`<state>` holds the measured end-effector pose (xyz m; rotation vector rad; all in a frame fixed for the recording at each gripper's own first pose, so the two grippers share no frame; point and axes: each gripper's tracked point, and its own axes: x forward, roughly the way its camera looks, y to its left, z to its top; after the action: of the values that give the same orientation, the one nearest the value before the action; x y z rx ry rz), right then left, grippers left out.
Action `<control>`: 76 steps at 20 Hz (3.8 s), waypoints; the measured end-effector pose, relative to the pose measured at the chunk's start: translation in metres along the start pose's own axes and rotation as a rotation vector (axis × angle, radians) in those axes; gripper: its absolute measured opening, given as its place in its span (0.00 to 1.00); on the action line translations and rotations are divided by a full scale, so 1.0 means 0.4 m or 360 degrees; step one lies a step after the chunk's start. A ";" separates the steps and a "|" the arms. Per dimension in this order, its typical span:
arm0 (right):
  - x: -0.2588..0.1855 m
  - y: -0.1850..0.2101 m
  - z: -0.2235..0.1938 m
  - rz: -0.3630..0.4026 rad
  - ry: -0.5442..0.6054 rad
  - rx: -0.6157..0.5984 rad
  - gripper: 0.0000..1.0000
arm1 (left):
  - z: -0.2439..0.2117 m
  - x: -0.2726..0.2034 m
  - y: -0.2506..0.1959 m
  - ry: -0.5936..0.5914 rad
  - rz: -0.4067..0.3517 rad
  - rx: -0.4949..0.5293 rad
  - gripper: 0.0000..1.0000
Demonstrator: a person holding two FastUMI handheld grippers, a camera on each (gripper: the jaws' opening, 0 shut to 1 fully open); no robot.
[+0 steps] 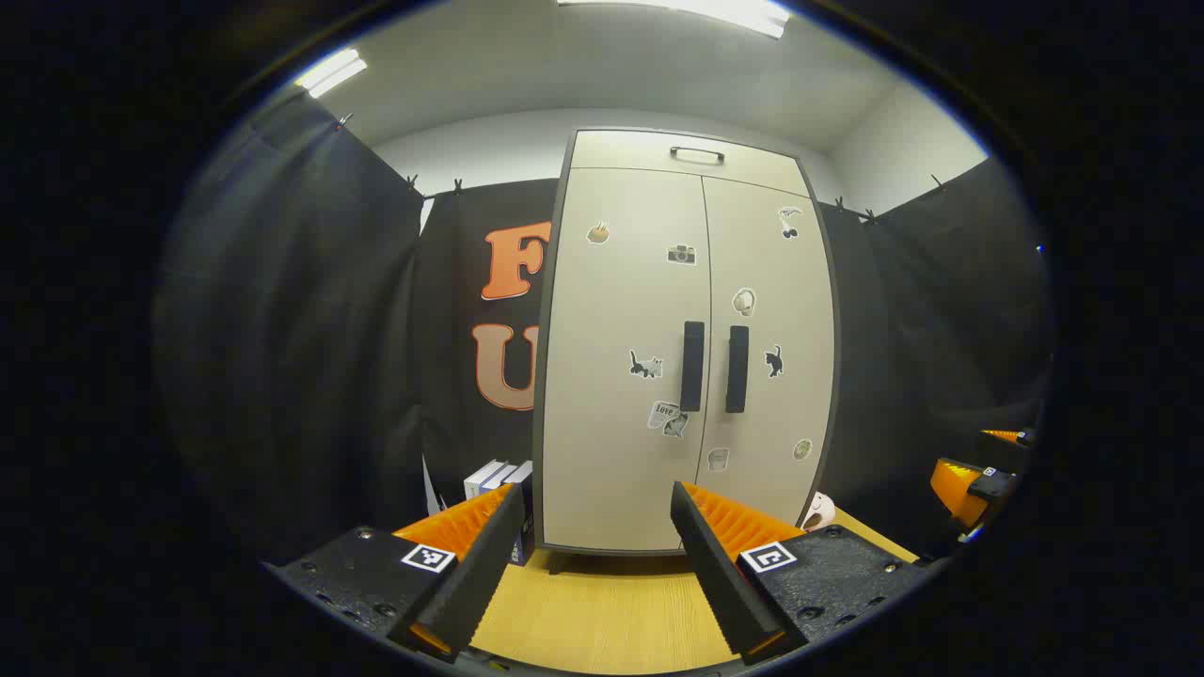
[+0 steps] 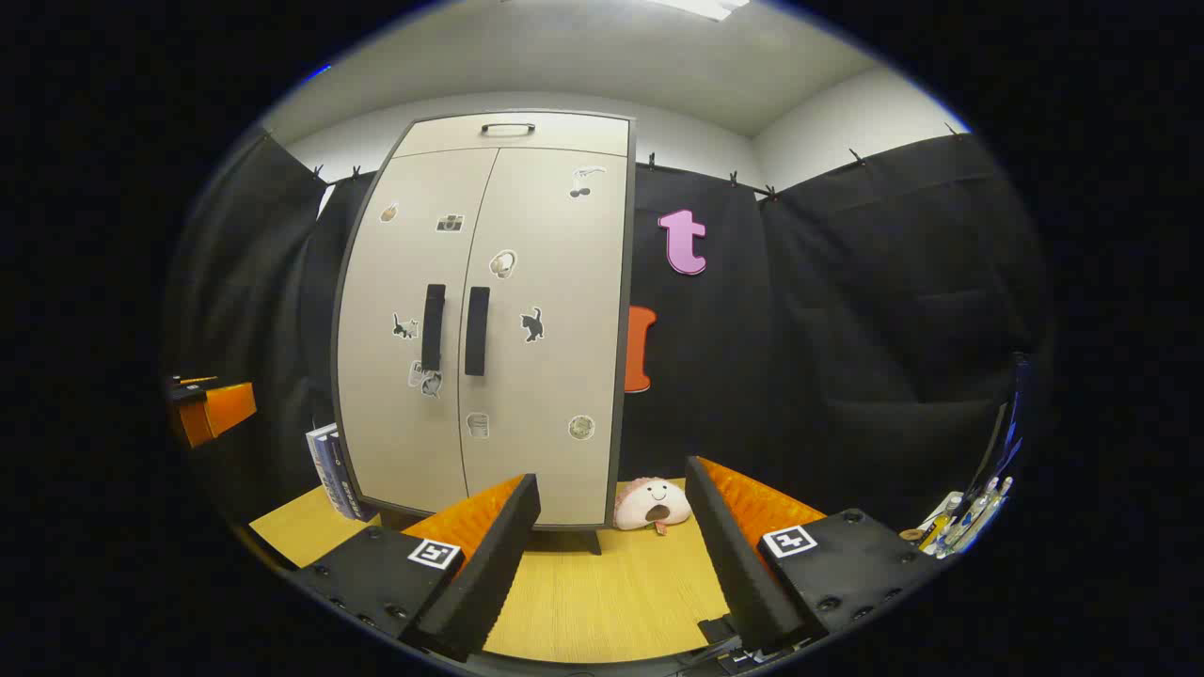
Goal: Open the right door of the double-door shoe cabinet with the right hand, and open the left door with the left hand.
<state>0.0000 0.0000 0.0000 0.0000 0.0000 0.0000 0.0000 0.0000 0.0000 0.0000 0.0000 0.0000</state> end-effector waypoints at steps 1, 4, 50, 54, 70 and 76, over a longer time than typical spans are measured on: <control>-0.003 -0.002 0.001 -0.0005 0.0000 -0.0003 1.00 | -0.003 -0.003 -0.005 0.0011 -0.0016 -0.0012 0.95; -0.003 -0.008 -0.003 -0.0011 0.0015 0.0007 1.00 | -0.008 -0.007 -0.006 0.0028 -0.0025 -0.0042 0.95; 0.461 0.445 0.253 0.0294 -0.0059 -0.0041 0.98 | -0.047 0.036 0.074 0.0071 0.0066 0.0000 0.95; 0.546 0.477 0.276 0.0292 -0.0100 -0.0037 0.93 | -0.056 0.058 0.110 0.0071 0.0114 0.0003 0.95; 0.737 0.510 0.225 0.0230 -0.0023 0.0014 0.85 | -0.095 0.119 0.177 0.0110 0.0226 0.0030 0.95; 0.750 0.528 0.218 0.0258 -0.0003 0.0056 0.45 | -0.099 0.119 0.182 0.0122 0.0252 0.0005 0.95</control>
<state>0.3001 0.2113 0.0873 0.0351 -0.0021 0.1621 0.0478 0.0729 -0.0396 0.0032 0.0767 0.1580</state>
